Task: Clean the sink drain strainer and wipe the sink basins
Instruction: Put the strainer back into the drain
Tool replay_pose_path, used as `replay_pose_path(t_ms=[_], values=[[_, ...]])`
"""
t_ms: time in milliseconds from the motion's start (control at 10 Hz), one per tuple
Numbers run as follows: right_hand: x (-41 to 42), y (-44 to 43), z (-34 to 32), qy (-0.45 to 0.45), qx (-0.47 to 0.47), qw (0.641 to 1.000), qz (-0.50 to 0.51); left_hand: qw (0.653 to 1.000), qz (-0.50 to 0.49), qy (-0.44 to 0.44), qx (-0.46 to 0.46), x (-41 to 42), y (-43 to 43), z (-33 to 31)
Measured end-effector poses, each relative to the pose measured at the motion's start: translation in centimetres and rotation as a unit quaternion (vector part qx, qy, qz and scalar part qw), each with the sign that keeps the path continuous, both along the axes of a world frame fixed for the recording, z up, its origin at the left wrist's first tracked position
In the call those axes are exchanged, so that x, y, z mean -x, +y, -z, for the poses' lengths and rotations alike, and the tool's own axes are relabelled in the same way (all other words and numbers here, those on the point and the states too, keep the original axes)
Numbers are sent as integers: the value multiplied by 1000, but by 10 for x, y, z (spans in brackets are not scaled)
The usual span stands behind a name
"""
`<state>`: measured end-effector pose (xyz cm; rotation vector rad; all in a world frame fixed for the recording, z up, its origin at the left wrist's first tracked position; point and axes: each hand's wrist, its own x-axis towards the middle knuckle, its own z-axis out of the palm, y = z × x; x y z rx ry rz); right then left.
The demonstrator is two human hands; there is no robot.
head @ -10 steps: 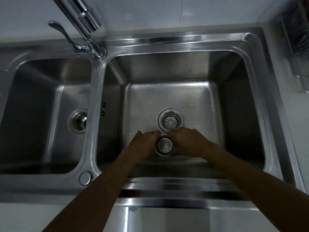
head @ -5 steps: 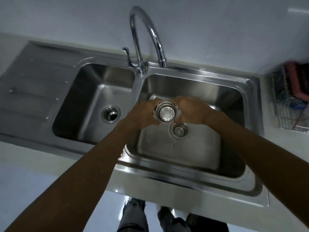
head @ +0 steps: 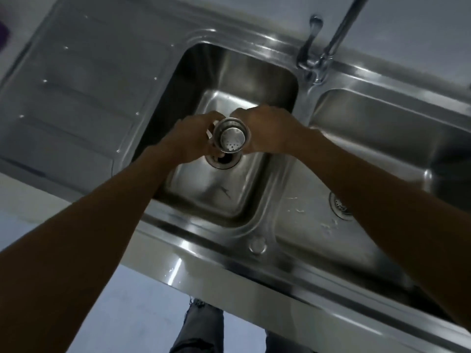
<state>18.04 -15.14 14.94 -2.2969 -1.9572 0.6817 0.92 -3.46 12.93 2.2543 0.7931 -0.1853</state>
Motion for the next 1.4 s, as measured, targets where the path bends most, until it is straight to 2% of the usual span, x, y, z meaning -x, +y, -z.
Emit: replay_pose_path(t_ms=[200,300,400,700,1200,1300,1400], values=[[28,37,82,-19,53,998,12,997,-4,71,32,13,26,75],[30,37,111,-24,74,996,44,994,8,104,-23,6,21,102],[32,40,129,-44,85,992,78,994,-7,105,-27,1,19,118],[43,50,150,-53,100,984,135,990,15,125,-56,-1,28,121],[50,44,160,-68,87,981,162,988,28,133,-79,2,27,130],[49,42,156,-36,88,981,169,988,29,134,-66,0,31,126],[50,38,142,25,124,976,175,978,62,191,-55,-9,28,108]])
